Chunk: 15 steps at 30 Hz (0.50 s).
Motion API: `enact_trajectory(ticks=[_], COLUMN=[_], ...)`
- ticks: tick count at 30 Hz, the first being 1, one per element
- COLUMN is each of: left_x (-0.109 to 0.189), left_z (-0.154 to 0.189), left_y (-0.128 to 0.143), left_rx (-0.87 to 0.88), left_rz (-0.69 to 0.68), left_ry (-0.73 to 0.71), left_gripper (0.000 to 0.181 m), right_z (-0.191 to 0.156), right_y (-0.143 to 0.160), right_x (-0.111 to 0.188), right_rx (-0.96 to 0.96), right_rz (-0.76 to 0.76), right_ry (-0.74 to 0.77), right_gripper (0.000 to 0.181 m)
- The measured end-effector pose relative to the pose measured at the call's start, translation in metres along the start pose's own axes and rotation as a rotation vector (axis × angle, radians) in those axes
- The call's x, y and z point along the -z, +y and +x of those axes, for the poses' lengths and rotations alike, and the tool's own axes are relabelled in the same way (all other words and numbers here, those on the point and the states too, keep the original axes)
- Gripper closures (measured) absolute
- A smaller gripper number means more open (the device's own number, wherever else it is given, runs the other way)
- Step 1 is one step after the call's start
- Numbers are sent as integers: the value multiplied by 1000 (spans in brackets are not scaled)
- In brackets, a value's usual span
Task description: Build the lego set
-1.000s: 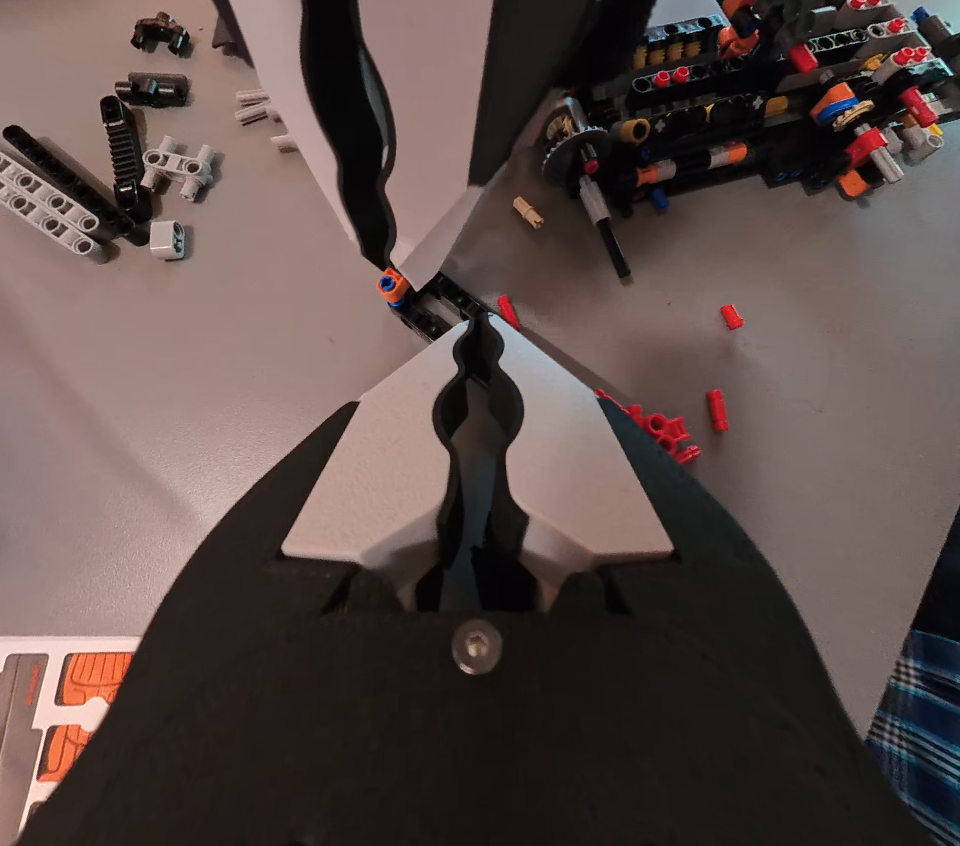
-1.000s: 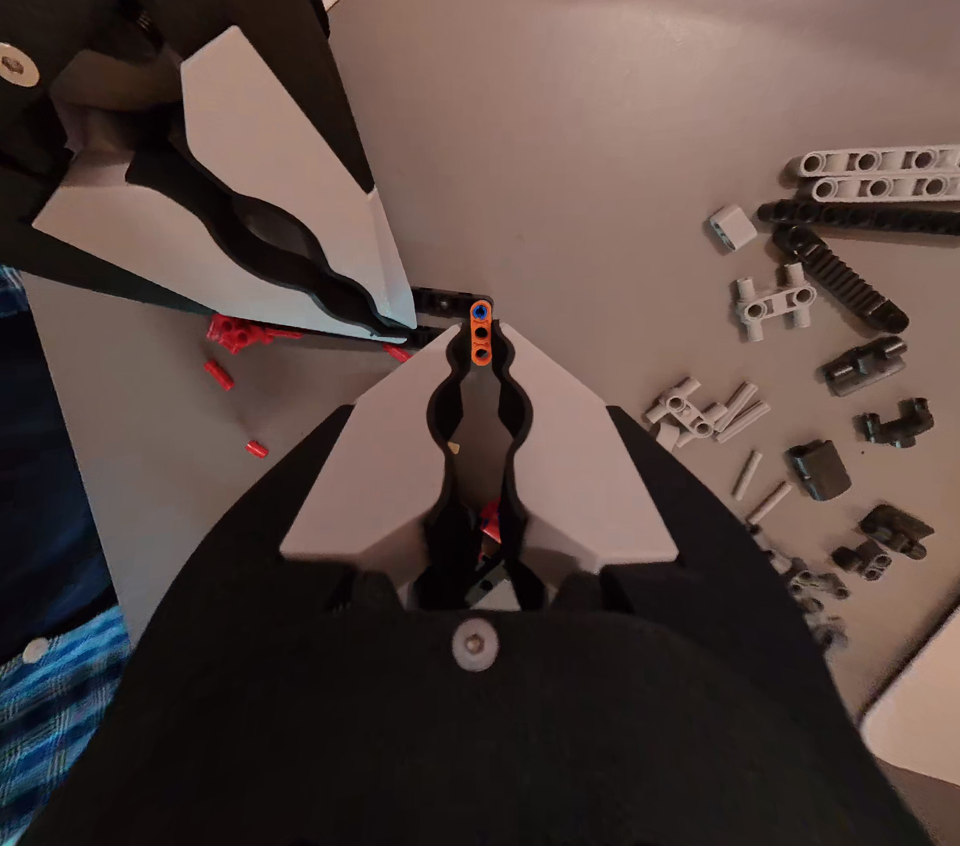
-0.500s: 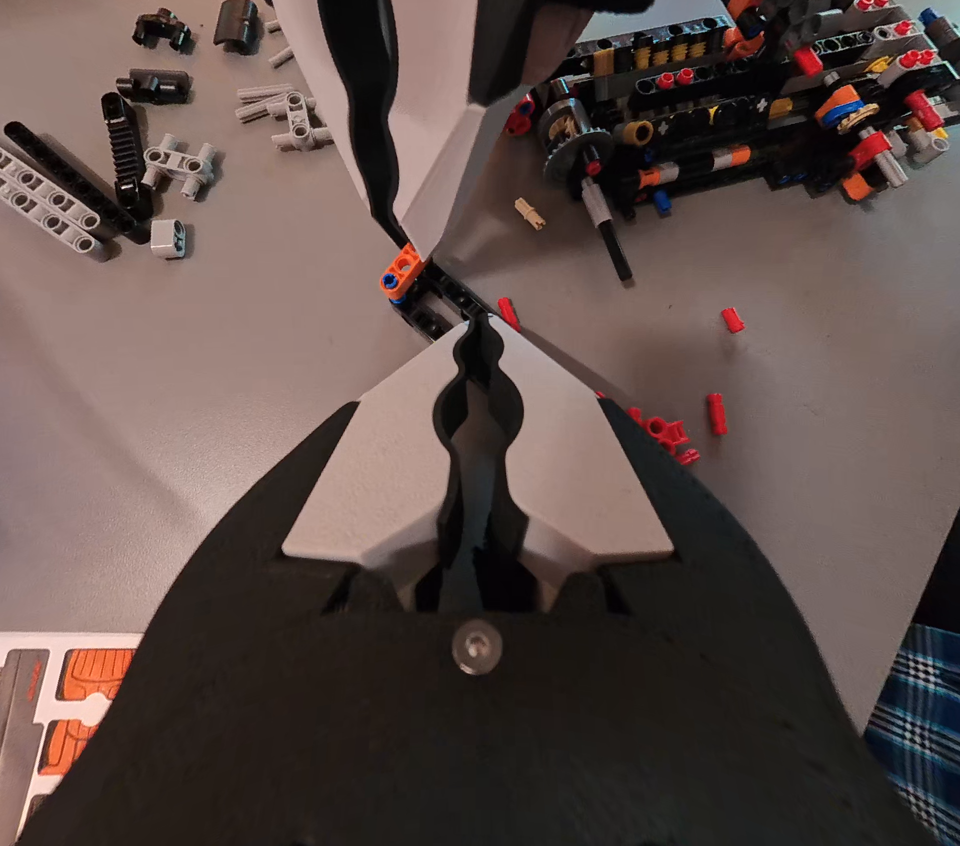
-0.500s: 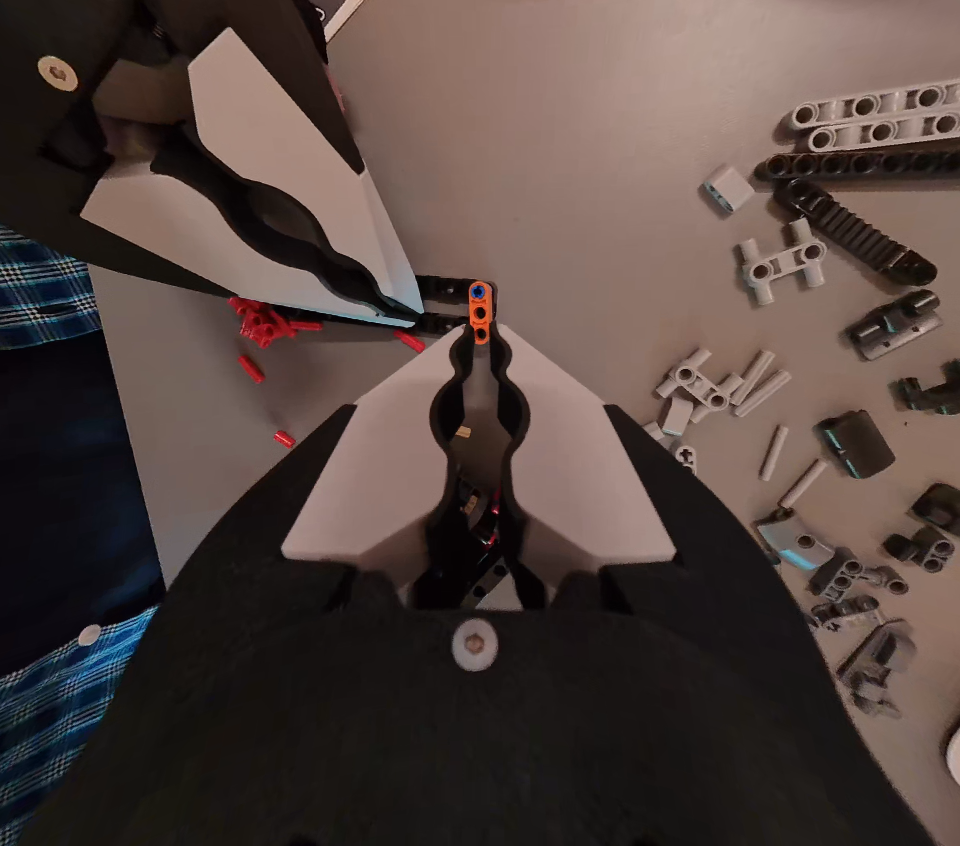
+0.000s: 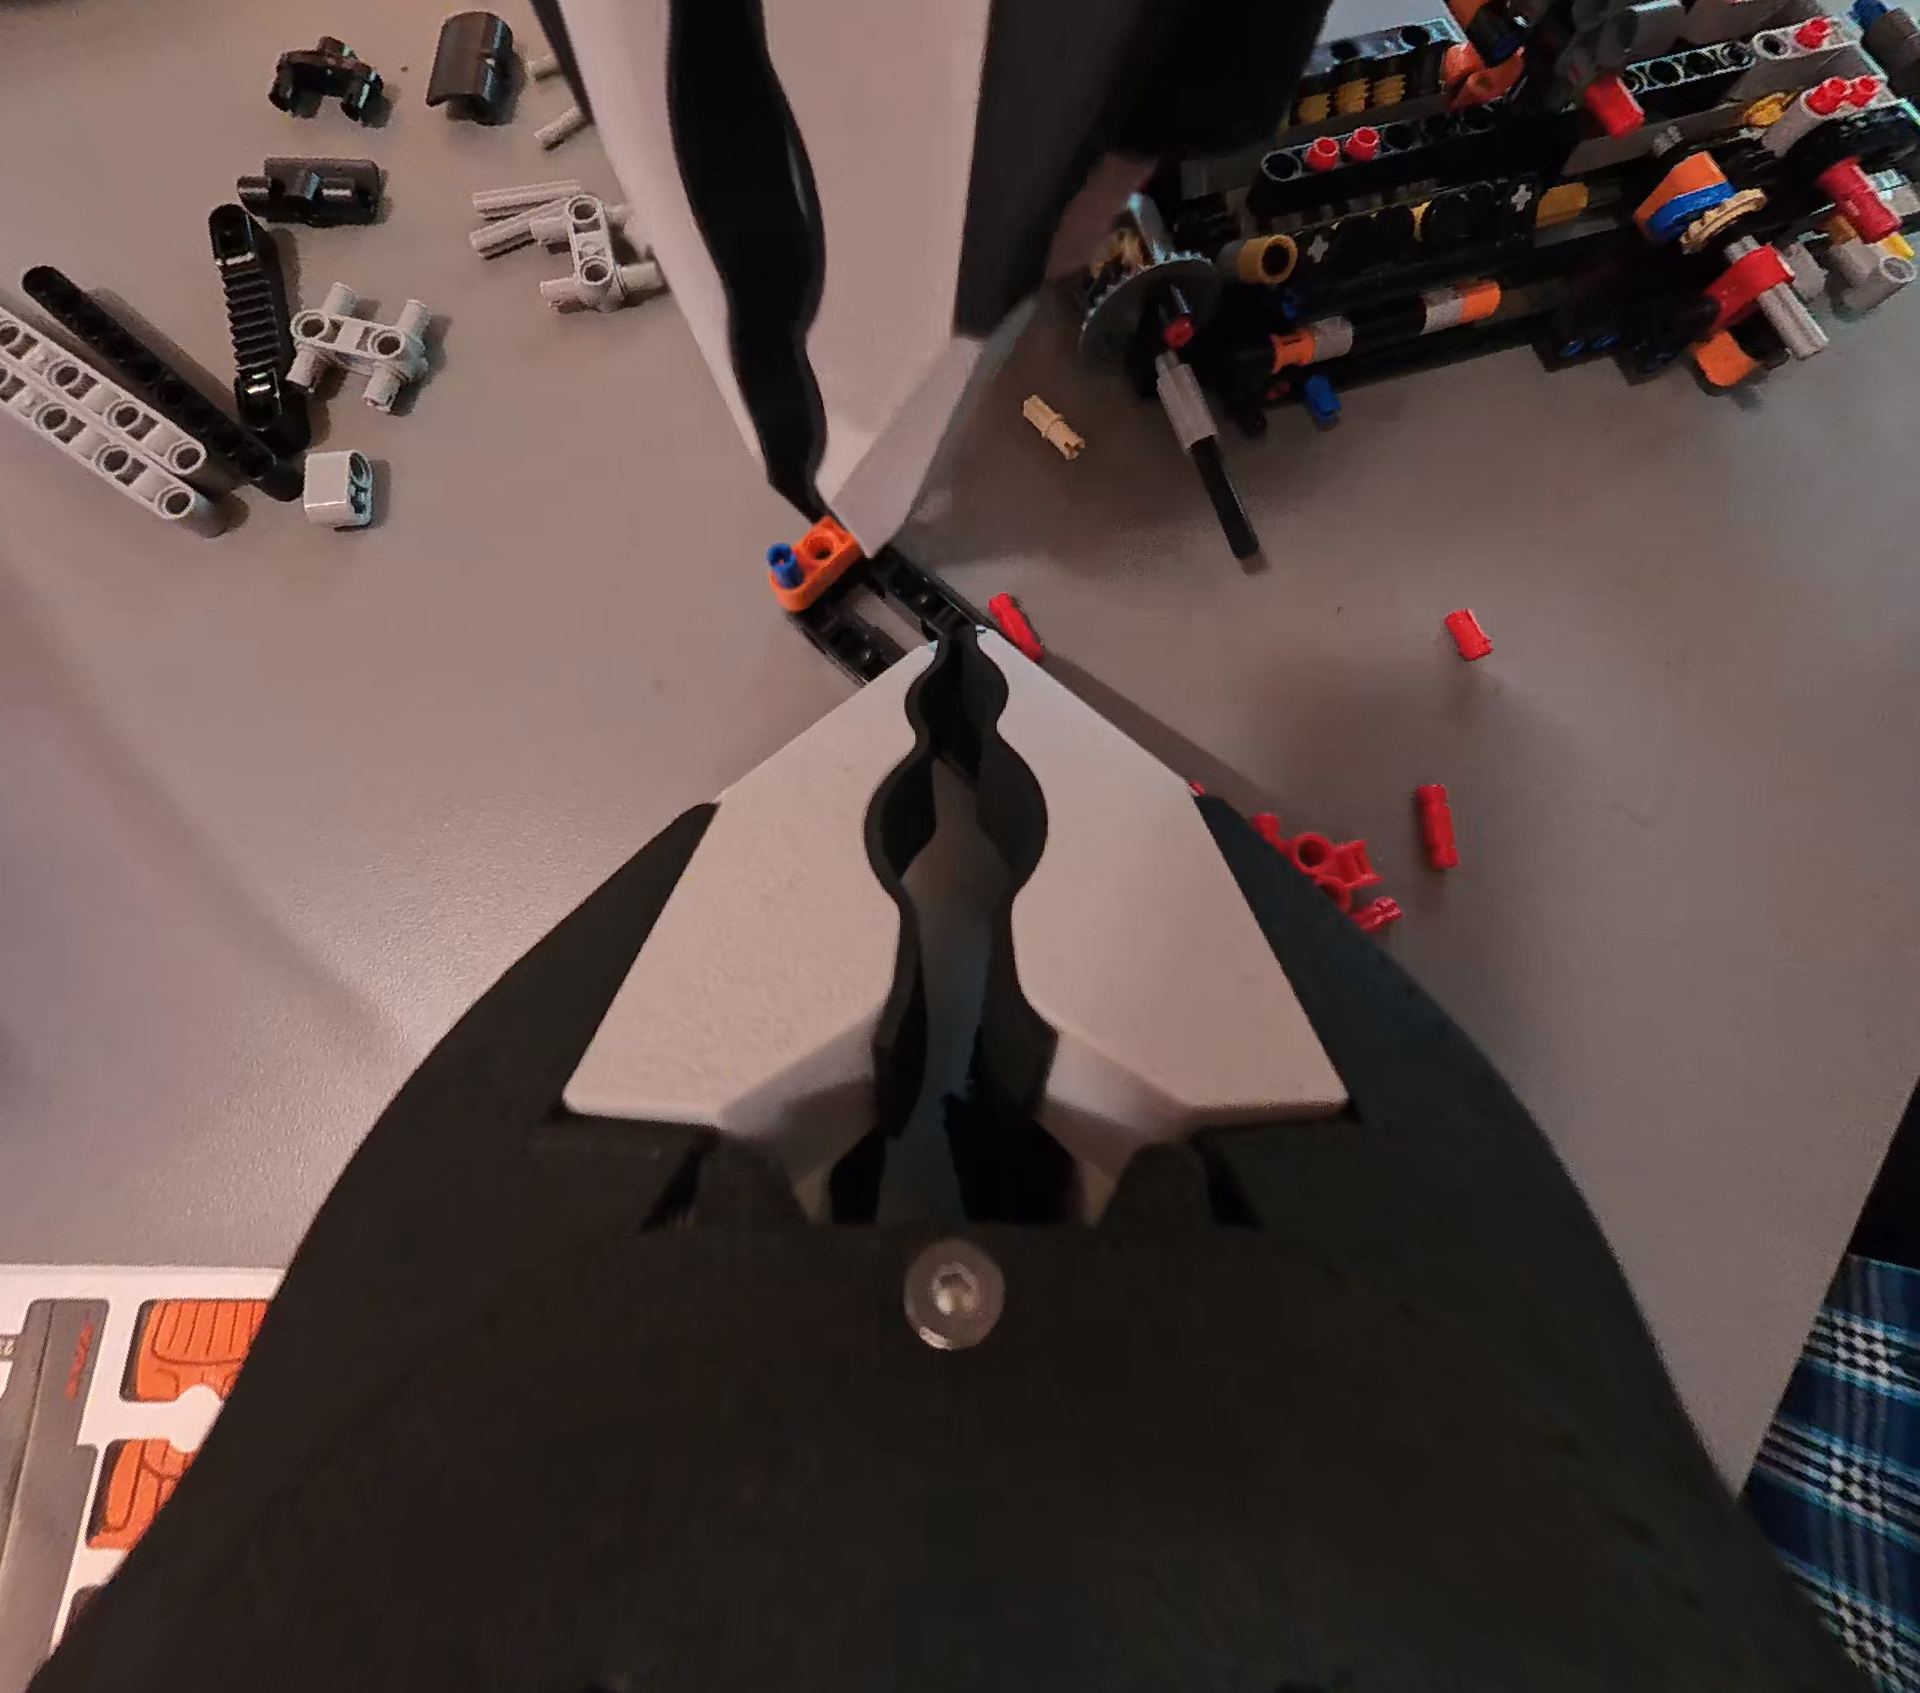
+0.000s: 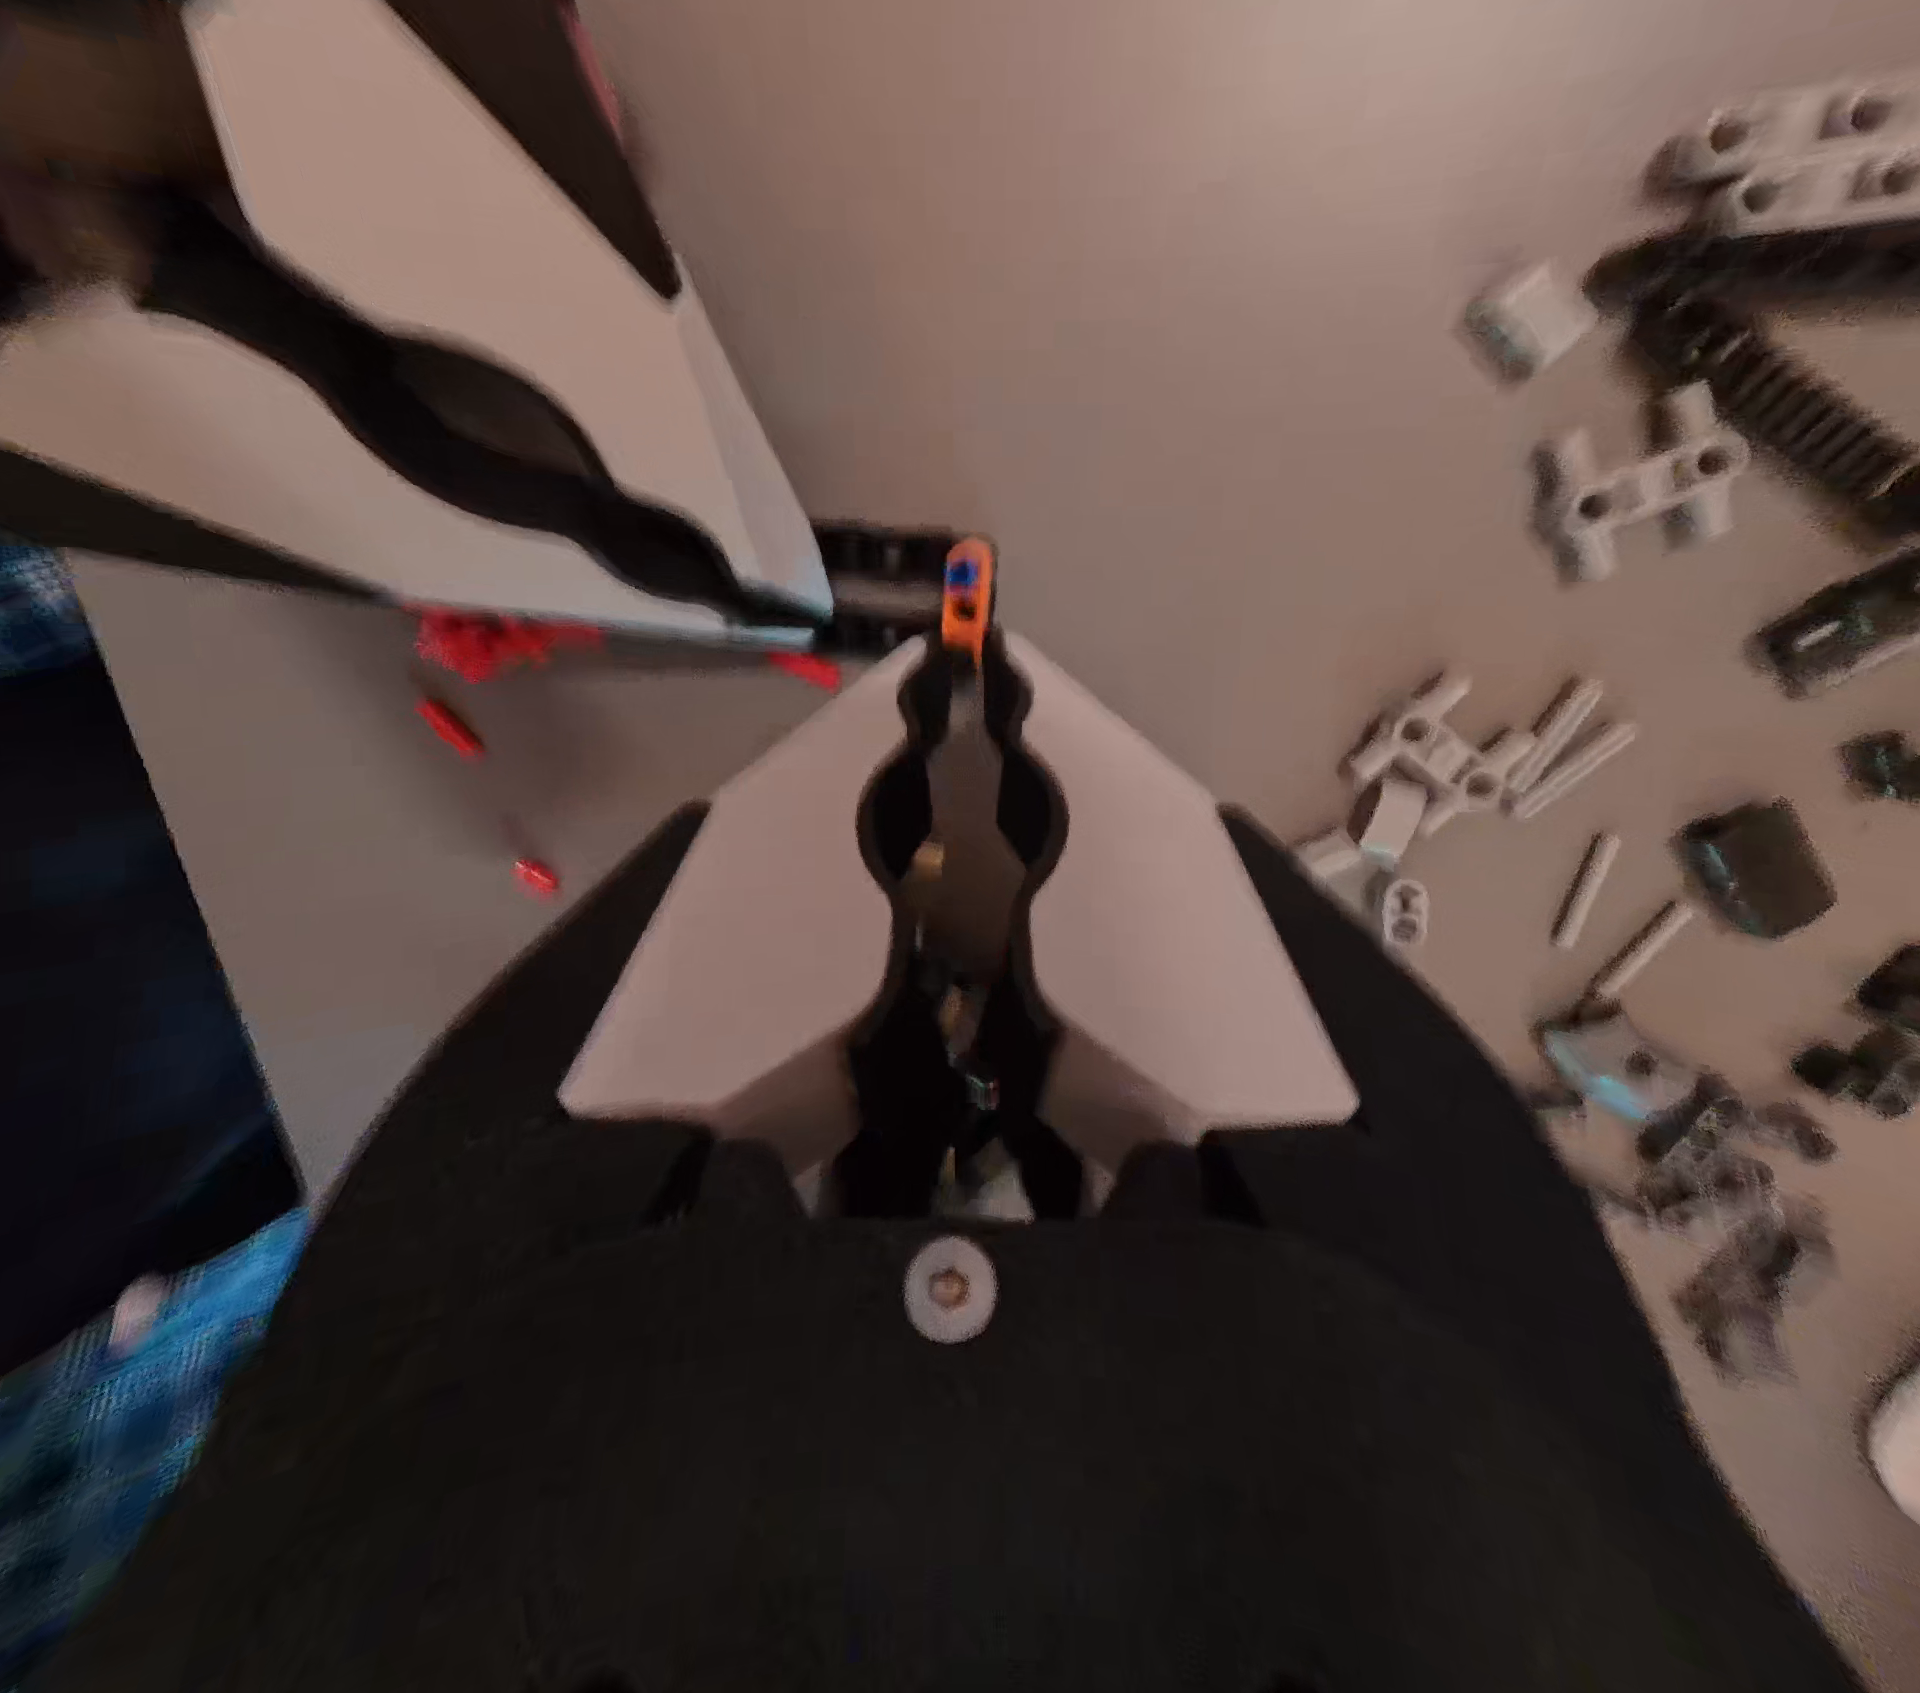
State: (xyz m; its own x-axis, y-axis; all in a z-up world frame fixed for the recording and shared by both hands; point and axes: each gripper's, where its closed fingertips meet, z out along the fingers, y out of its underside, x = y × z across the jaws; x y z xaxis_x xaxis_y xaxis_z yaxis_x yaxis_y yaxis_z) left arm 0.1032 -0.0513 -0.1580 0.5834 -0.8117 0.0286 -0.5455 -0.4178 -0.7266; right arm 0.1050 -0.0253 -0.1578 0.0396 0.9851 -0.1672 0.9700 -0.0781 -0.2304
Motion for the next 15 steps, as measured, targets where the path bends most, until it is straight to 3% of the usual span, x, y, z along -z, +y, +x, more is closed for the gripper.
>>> enact_trajectory(ticks=[7,15], left_x=[0,0], left_z=[0,-1], left_y=[0,-2], left_rx=[-4,23], left_rz=[-3,-9], left_ry=[-9,20], left_gripper=[181,181], right_z=[7,14], right_y=[-5,-5], right_x=[12,70], right_rx=[2,-25], right_rz=[35,193], right_ry=[14,54], right_gripper=[176,179])
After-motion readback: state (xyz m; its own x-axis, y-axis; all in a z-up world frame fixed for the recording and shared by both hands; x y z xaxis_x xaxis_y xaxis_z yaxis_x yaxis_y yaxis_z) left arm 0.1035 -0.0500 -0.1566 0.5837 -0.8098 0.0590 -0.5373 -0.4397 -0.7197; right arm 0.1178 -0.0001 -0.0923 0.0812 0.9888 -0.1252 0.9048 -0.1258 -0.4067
